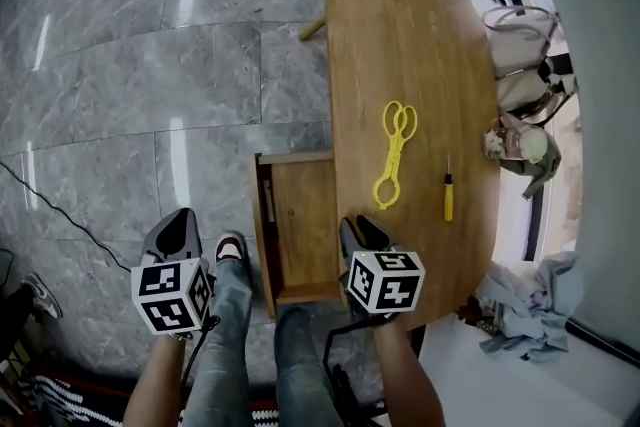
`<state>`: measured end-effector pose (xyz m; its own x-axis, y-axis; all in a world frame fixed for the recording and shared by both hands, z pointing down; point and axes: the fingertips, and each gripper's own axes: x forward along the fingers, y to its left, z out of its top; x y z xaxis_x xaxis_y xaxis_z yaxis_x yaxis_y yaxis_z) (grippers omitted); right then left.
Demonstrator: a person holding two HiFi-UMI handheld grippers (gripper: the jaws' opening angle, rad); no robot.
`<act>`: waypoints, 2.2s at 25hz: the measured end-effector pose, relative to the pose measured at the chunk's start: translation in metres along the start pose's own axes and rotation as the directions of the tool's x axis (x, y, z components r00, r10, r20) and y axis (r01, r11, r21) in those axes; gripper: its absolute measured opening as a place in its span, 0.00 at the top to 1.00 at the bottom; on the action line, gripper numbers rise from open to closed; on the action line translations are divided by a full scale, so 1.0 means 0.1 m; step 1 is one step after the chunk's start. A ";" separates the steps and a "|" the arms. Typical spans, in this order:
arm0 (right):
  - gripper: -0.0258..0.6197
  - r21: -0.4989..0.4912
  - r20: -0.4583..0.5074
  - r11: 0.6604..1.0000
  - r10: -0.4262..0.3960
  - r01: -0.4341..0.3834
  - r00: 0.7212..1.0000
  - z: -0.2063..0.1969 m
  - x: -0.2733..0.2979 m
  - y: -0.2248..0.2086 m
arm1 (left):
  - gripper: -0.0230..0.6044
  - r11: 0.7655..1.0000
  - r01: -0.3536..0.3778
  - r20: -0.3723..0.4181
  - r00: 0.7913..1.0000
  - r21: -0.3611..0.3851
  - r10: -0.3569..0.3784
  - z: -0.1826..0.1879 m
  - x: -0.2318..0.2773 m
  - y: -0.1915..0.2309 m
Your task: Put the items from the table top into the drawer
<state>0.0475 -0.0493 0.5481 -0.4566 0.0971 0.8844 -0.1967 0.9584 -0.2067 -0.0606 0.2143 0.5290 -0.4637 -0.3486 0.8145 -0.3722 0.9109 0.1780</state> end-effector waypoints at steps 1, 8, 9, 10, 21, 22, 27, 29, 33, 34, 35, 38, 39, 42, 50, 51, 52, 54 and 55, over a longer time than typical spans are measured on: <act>0.81 0.008 0.007 1.000 -0.002 0.002 1.000 0.00 -0.03 -0.07 | 0.97 1.000 0.006 -0.001 1.000 0.008 -0.006 0.02 0.03 -0.09; 0.81 0.072 0.028 0.996 -0.044 0.042 0.999 -0.04 -0.31 -0.72 | 0.97 0.997 0.059 -0.009 0.998 0.051 -0.059 0.15 0.20 -0.83; 0.81 0.081 0.029 0.995 -0.053 0.051 0.998 -0.04 -0.35 -0.82 | 0.97 0.996 0.069 -0.010 0.998 0.060 -0.068 0.17 0.22 -0.94; 0.81 0.088 0.030 0.994 -0.062 0.059 0.998 -0.05 -0.39 -0.92 | 0.97 0.995 0.078 -0.011 0.997 0.068 -0.077 0.19 0.25 -1.05; 0.81 0.097 0.034 0.986 -0.138 0.134 0.990 -0.09 -0.66 -1.91 | 0.97 0.987 0.128 -0.041 0.991 0.092 -0.125 0.10 0.49 -1.95; 0.81 0.091 0.034 0.986 -0.143 0.139 0.989 -0.09 -0.66 -1.98 | 0.97 0.987 0.130 -0.046 0.991 0.096 -0.126 0.07 0.51 -2.00; 0.81 0.058 0.029 0.986 -0.159 0.157 0.987 -0.05 -0.65 -2.25 | 0.97 0.986 0.129 -0.065 0.990 0.106 -0.123 -0.02 0.60 -2.18; 0.81 0.048 0.027 0.986 -0.162 0.161 0.986 -0.03 -0.64 -2.33 | 0.97 0.986 0.128 -0.069 0.990 0.108 -0.121 -0.03 0.63 -2.25; 0.81 0.024 0.020 0.985 -0.169 0.168 0.985 0.04 -0.59 -2.47 | 0.97 0.985 0.124 -0.069 0.991 0.116 -0.117 0.02 0.68 -2.35; 0.81 0.016 0.018 0.985 -0.172 0.172 0.985 0.06 -0.57 -2.50 | 0.97 0.985 0.122 -0.068 0.991 0.118 -0.115 0.04 0.69 -2.37; 0.81 0.006 0.015 0.984 -0.176 0.176 0.984 0.08 -0.55 -2.54 | 0.97 0.985 0.120 -0.065 0.991 0.120 -0.113 0.05 0.70 -2.38; 0.81 -0.021 0.010 0.982 -0.186 0.186 0.983 0.15 -0.49 -2.63 | 0.97 0.986 0.115 -0.059 0.992 0.125 -0.108 0.10 0.73 -2.42; 0.81 -0.025 0.009 0.982 -0.186 0.186 0.983 0.17 -0.46 -2.65 | 0.97 0.986 0.113 -0.058 0.993 0.125 -0.106 0.11 0.75 -2.42; 0.81 -0.032 0.006 0.984 -0.174 0.174 0.985 0.24 -0.38 -2.70 | 0.97 0.987 0.108 -0.056 0.993 0.123 -0.101 0.13 0.79 -2.44; 0.81 -0.074 -0.018 0.985 -0.156 0.154 0.988 0.31 -0.14 -2.73 | 0.97 0.988 0.097 -0.059 0.994 0.118 -0.090 0.09 0.90 -2.48; 0.81 -0.074 -0.018 0.985 -0.156 0.154 0.988 0.32 -0.12 -2.74 | 0.97 0.988 0.096 -0.060 0.994 0.118 -0.089 0.09 0.91 -2.48; 0.81 -0.072 -0.018 0.985 -0.155 0.154 0.988 0.32 -0.10 -2.75 | 0.97 0.988 0.096 -0.061 0.994 0.118 -0.089 0.08 0.92 -2.48; 0.81 -0.068 -0.022 0.986 -0.152 0.150 0.988 0.32 -0.06 -2.77 | 0.97 0.988 0.096 -0.063 0.994 0.119 -0.089 0.07 0.93 -2.49; 0.81 -0.067 -0.026 0.987 -0.150 0.148 0.988 0.31 -0.05 -2.77 | 0.97 0.988 0.095 -0.064 0.994 0.120 -0.088 0.07 0.93 -2.49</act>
<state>0.0775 -0.3235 0.5884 -0.3992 -0.0407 0.9160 -0.2031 0.9781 -0.0450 -0.0165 -0.0466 0.5569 -0.3766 -0.4128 0.8293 -0.5088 0.8403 0.1872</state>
